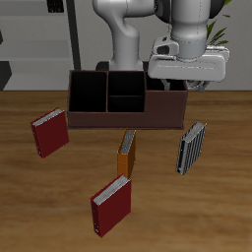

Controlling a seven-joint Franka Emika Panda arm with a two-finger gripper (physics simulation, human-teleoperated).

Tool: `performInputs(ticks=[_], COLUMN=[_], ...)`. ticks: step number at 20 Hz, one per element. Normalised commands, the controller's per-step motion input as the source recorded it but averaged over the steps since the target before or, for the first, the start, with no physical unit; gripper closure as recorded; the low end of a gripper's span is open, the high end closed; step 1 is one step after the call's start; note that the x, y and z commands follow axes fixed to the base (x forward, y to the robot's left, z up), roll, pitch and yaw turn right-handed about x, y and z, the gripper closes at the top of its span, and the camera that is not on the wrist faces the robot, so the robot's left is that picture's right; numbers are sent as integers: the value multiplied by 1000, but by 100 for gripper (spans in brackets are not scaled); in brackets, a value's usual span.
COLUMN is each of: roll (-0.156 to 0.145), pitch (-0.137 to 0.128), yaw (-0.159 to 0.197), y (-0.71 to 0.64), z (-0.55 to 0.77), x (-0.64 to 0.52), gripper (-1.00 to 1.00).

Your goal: Place the striped book into the back desk caddy's right compartment

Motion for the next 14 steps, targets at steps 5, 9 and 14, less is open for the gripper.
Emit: performInputs(ticks=[5,9,14], roll=[-12,4,26], pitch=[-24,3,-17], yaw=[-41,-56,-35], y=[151,24,4], z=[-139,-130,-340], x=[132,105,99], gripper=[-100,-100,-100])
